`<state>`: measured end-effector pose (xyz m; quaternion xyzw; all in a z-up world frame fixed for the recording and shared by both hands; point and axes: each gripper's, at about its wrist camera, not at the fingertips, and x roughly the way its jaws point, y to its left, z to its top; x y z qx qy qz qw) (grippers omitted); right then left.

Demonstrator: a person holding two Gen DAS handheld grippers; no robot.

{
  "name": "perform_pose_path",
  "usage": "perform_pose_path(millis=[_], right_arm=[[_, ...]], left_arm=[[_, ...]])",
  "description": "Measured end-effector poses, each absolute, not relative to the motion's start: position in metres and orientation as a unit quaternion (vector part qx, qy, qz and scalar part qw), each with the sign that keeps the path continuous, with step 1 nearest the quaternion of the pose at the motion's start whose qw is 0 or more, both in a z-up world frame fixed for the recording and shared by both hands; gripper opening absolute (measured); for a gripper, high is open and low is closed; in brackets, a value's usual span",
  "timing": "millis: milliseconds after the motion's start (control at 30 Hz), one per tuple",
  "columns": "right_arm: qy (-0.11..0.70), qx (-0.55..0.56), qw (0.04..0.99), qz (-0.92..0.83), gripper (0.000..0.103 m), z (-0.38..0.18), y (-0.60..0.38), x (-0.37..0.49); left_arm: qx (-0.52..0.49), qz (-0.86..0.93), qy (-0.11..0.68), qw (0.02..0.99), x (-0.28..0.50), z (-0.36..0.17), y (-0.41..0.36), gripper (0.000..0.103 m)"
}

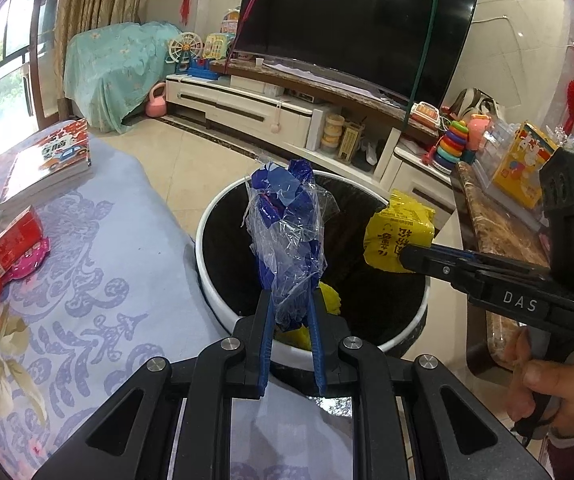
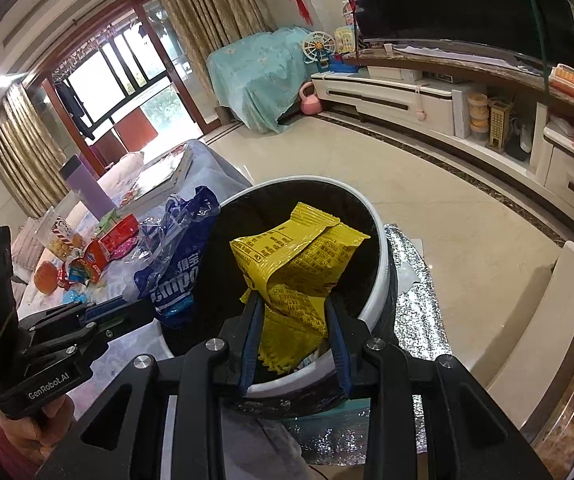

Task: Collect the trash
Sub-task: 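Open both tools to drop the bag and packet into the bin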

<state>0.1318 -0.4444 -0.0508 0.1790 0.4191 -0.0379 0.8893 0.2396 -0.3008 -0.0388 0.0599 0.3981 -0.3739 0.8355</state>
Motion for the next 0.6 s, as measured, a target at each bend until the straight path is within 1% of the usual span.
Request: perform_pose_path(millis=[200, 267, 300, 333, 367, 433, 533, 567, 600], right_arm=[[0.429, 0.172, 0.886, -0.038, 0.034, -0.052, -0.447, 0.138], [0.432, 0.171, 0.885, -0.039, 0.035, -0.052, -0.447, 0.141], [0.433, 0.171, 0.884, -0.039, 0.036, -0.052, -0.447, 0.142], [0.434, 0.174, 0.883, -0.040, 0.038, -0.052, -0.448, 0.143], [0.434, 0.176, 0.883, -0.041, 0.040, -0.052, -0.450, 0.144], [0.433, 0.182, 0.882, -0.045, 0.054, -0.051, -0.453, 0.143], [0.423, 0.186, 0.885, -0.049, 0.063, -0.047, -0.454, 0.139], [0.421, 0.187, 0.886, -0.051, 0.063, -0.046, -0.454, 0.137], [0.418, 0.190, 0.887, -0.051, 0.064, -0.046, -0.454, 0.136]], left_arm=[[0.065, -0.375, 0.402, 0.833, 0.244, -0.039, -0.310, 0.018], [0.065, -0.375, 0.405, 0.832, 0.245, -0.038, -0.311, 0.024], [0.063, -0.372, 0.410, 0.831, 0.247, -0.039, -0.312, 0.037], [0.060, -0.370, 0.412, 0.830, 0.249, -0.039, -0.311, 0.044], [0.053, -0.371, 0.411, 0.831, 0.249, -0.038, -0.309, 0.044], [0.048, -0.370, 0.409, 0.833, 0.249, -0.037, -0.304, 0.044], [0.039, -0.365, 0.409, 0.835, 0.248, -0.036, -0.294, 0.046], [0.035, -0.364, 0.409, 0.836, 0.246, -0.036, -0.290, 0.047], [0.031, -0.360, 0.408, 0.839, 0.244, -0.035, -0.284, 0.050]])
